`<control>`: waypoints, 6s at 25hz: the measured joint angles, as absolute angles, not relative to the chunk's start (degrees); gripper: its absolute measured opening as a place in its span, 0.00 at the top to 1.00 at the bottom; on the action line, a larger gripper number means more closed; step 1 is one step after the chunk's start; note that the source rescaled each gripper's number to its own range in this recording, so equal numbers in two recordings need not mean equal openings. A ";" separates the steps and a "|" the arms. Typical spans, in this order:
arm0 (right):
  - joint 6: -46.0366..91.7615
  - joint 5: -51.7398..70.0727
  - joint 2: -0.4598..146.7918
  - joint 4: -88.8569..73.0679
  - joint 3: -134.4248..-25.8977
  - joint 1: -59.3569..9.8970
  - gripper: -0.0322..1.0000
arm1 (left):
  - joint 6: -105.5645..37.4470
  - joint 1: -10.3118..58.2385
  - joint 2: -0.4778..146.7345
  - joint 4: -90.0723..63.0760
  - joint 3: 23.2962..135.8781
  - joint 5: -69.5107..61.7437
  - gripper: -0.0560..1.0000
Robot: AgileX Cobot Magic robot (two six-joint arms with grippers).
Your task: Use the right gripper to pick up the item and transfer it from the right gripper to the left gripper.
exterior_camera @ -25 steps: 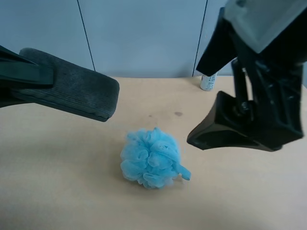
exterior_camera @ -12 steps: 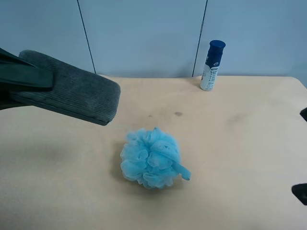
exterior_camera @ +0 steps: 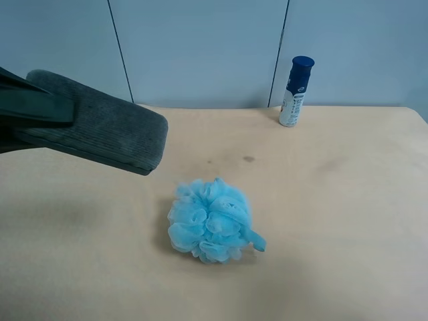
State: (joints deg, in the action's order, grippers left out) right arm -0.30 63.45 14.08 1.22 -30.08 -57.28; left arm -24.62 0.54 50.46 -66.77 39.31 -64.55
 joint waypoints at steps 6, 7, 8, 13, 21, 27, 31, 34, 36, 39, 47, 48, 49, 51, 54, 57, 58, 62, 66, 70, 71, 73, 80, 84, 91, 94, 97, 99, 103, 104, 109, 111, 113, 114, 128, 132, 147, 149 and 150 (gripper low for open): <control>-0.48 61.39 10.68 0.63 -28.91 -57.28 0.00 | -24.62 0.54 50.46 -66.77 39.31 -64.55 0.95; -0.52 61.39 10.68 0.63 -28.84 -57.28 0.00 | -24.62 0.54 50.46 -66.77 39.31 -64.55 0.95; -0.52 61.45 10.68 0.63 -28.84 -57.28 0.00 | -24.62 0.54 50.46 -66.77 39.31 -64.56 0.95; -0.66 61.40 10.68 0.63 -28.84 -57.28 0.00 | -24.62 0.54 50.46 -66.77 39.31 -64.56 0.95; -0.66 61.40 10.68 0.63 -28.84 -55.64 0.00 | -24.62 0.54 50.46 -66.77 39.31 -64.67 0.95; -0.66 61.40 10.68 0.63 -28.84 -44.04 0.00 | -24.57 0.54 50.46 -66.77 39.31 -64.67 0.95; -0.66 61.40 10.42 0.63 -28.84 -35.53 0.00 | -24.57 0.54 50.46 -66.77 39.31 -64.67 0.95; -0.66 61.27 7.79 0.63 -28.84 -29.64 0.00 | -24.57 0.54 50.46 -66.77 39.31 -64.67 0.95; -0.66 61.22 4.75 0.63 -28.84 -26.42 0.00 | -24.57 0.54 50.46 -66.77 39.31 -64.67 0.95; -0.66 61.22 0.47 0.63 -28.84 -21.73 0.00 | -24.57 0.54 50.46 -66.77 39.31 -64.67 0.95; -0.66 61.22 -0.15 0.63 -28.84 -14.43 0.00 | -24.57 0.54 50.46 -66.77 39.31 -64.61 0.95; -0.66 61.22 -0.15 0.63 -28.84 -14.36 0.00 | -24.57 0.54 50.46 -66.77 39.31 -64.49 0.95; -0.66 61.22 -0.15 0.63 -28.84 -14.36 0.00 | -24.57 0.54 50.46 -66.77 39.31 -64.16 0.95; -0.66 61.22 -0.15 0.63 -28.84 -14.29 0.00 | -24.57 0.54 50.46 -66.77 39.31 -63.22 0.95; -0.66 61.22 -0.15 0.63 -28.84 -14.29 0.00 | -24.57 0.54 50.46 -66.77 39.31 -61.90 0.95; -0.66 61.22 -0.15 0.63 -28.84 -14.29 0.00 | -24.45 0.54 50.46 -66.77 39.31 -61.67 0.95; -0.66 61.22 -0.15 0.63 -28.84 -14.29 0.00 | -24.35 0.54 50.46 -66.77 39.31 -61.67 0.95; -0.66 61.22 -0.15 0.63 -28.84 -14.29 0.00 | -24.21 0.54 50.46 -66.77 39.31 -61.22 0.95; -0.66 61.22 -0.15 0.63 -28.84 -14.29 0.00 | -24.04 0.54 50.46 -66.58 39.31 -59.72 0.95; -0.66 61.22 -0.15 0.63 -28.84 -14.29 0.00 | -24.04 0.54 50.62 -65.41 39.31 -58.97 0.95; -0.66 61.22 -0.15 0.63 -28.84 -14.29 0.00 | -24.04 0.54 50.88 -65.19 39.46 -58.97 0.95; -0.66 61.22 -0.15 0.63 -28.84 -14.29 0.00 | -24.04 0.54 52.22 -63.88 40.81 -59.07 0.95; -0.66 61.22 -0.15 0.63 -28.84 -14.29 0.00 | -24.02 0.54 59.40 -55.85 50.65 -59.11 0.95; -0.66 61.22 -0.15 0.63 -28.84 -14.29 0.00 | -24.02 0.54 64.48 -52.00 54.08 -58.61 0.95; -0.66 61.22 -0.15 0.63 -28.84 -14.29 0.00 | -24.02 0.54 73.48 -48.62 54.66 -52.69 0.95; -0.66 61.22 -0.15 0.63 -28.84 -14.29 0.00 | -24.07 0.54 77.52 -47.29 54.66 -49.04 0.95; -0.66 61.22 -0.15 0.63 -28.84 -14.29 0.00 | -24.23 0.54 81.66 -46.34 54.66 -45.58 0.95; -0.66 61.22 -0.15 0.63 -28.84 -14.29 0.00 | -24.27 0.54 84.54 -46.28 54.66 -43.17 0.95; -0.66 61.22 -0.15 0.63 -28.84 -14.29 0.00 | -24.59 0.54 89.70 -46.28 54.66 -38.49 0.95; -0.66 61.22 -0.15 0.63 -28.84 -14.29 0.00 | -24.78 0.54 90.77 -46.28 54.66 -37.44 0.95; -0.66 61.22 -0.15 0.63 -28.84 -14.29 0.00 | -25.52 0.54 95.80 -46.28 54.66 -33.22 0.95; -0.66 61.22 -0.15 0.63 -28.84 -14.29 0.00 | -25.52 0.54 97.04 -46.28 54.66 -31.53 0.95; -0.66 61.22 -0.15 0.63 -28.84 -14.29 0.00 | -25.52 0.54 97.96 -46.28 54.66 -30.24 0.95; -0.66 61.22 -0.15 0.63 -28.84 -14.29 0.00 | -25.52 0.54 98.17 -46.28 54.66 -29.72 0.95; -0.66 61.22 -0.15 0.63 -28.84 -14.29 0.00 | -25.69 0.54 98.29 -41.54 54.66 -30.14 0.95; -0.66 61.22 -0.15 0.63 -28.84 -14.29 0.00 | -25.69 0.54 98.29 -38.93 54.66 -29.42 0.66; -0.66 61.22 -0.15 0.63 -28.84 -14.29 0.00 | -25.69 0.54 97.16 -37.89 54.66 -28.26 0.01; -0.66 61.22 -0.15 0.63 -28.84 -14.29 0.00 | -25.69 0.54 95.21 -37.89 54.66 -28.59 0.01; -0.66 61.22 -0.15 0.63 -28.84 -14.29 0.00 | -25.69 0.54 94.02 -37.81 54.66 -28.82 0.01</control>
